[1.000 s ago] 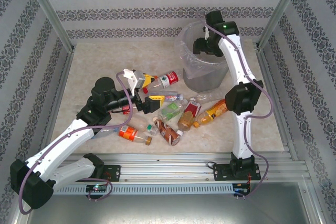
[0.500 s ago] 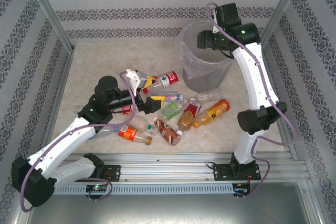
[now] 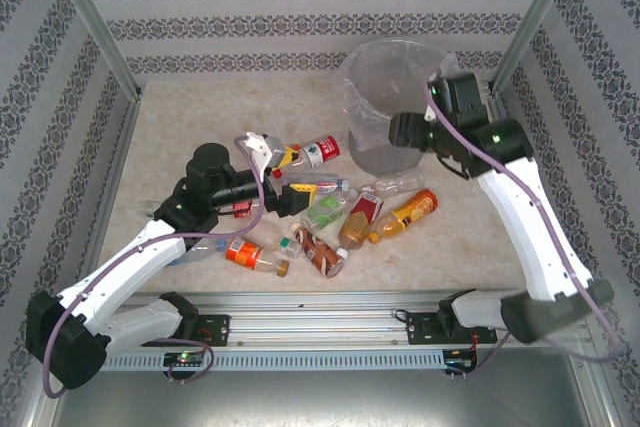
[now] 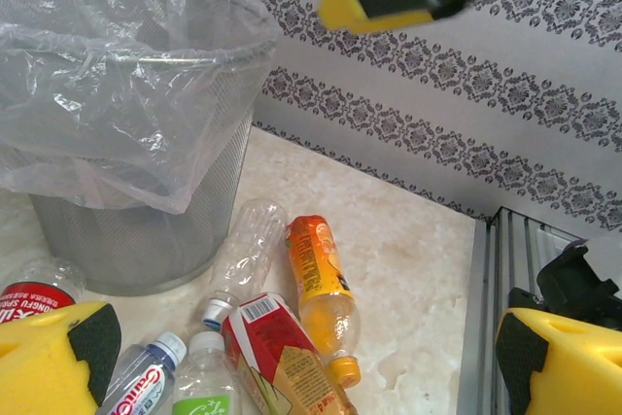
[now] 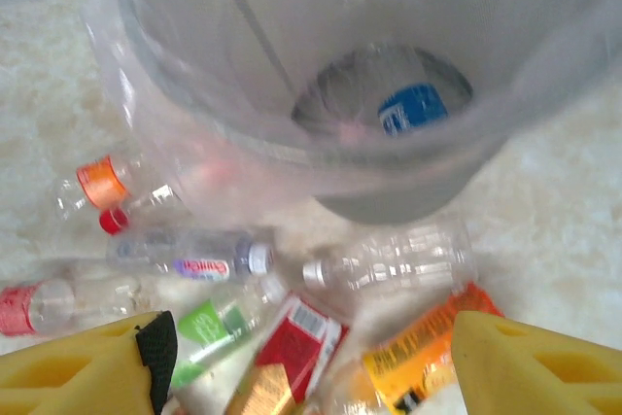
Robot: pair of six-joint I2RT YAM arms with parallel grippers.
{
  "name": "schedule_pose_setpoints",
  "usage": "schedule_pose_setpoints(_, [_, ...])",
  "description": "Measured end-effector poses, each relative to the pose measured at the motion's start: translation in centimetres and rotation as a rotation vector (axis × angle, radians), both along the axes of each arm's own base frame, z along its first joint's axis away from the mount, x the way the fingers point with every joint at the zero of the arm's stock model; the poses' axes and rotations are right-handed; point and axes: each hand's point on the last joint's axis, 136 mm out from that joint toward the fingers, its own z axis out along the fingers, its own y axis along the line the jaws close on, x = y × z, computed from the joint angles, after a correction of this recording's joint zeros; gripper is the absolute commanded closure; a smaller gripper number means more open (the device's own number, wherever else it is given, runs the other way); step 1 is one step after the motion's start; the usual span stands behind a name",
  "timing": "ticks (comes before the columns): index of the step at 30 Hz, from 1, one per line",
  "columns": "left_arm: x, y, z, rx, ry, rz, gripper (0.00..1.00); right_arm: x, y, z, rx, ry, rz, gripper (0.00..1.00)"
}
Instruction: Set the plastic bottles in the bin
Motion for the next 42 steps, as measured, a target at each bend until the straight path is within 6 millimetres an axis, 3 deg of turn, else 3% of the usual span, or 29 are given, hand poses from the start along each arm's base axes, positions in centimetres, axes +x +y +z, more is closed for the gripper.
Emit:
schedule_pose_setpoints(6, [0.0,0.0,-0.1,0.006,-0.005,-0.001,0.00,-4.3,0.4,-4.3,0.043,0.035,0.018,0.32])
schedule_pose_setpoints(14, [0.0,0.4,-0.4,0.019,0.015,0.019,0.00,-9.1,5.7,-10.4,0.052,0.109,0.272,0.33])
schedule_pose_setpoints(24, [-4.1,3.4,1.6,0.069,0.111,0.058,0.00,-12.1,10.7,-14.6,0.004,0.166,0.487,0.35])
schedule_pose_setpoints(28, [-5.7,5.1,0.2,0.087,0.187,0.111,0.00,-12.6,12.1,-16.2,-0.015,0.201,0.544,0.36])
schedule_pose_setpoints(36, [-7.3,7.2,-5.9,0.180,0.356,0.185,0.00,-13.7,15.4,-19.4,-0.065,0.267,0.627,0.37])
schedule_pose_setpoints(42, [-7.5,7.5,-7.0,0.199,0.377,0.199,0.00,-14.9,16.7,-22.6,-0.122,0.349,0.651,0.34])
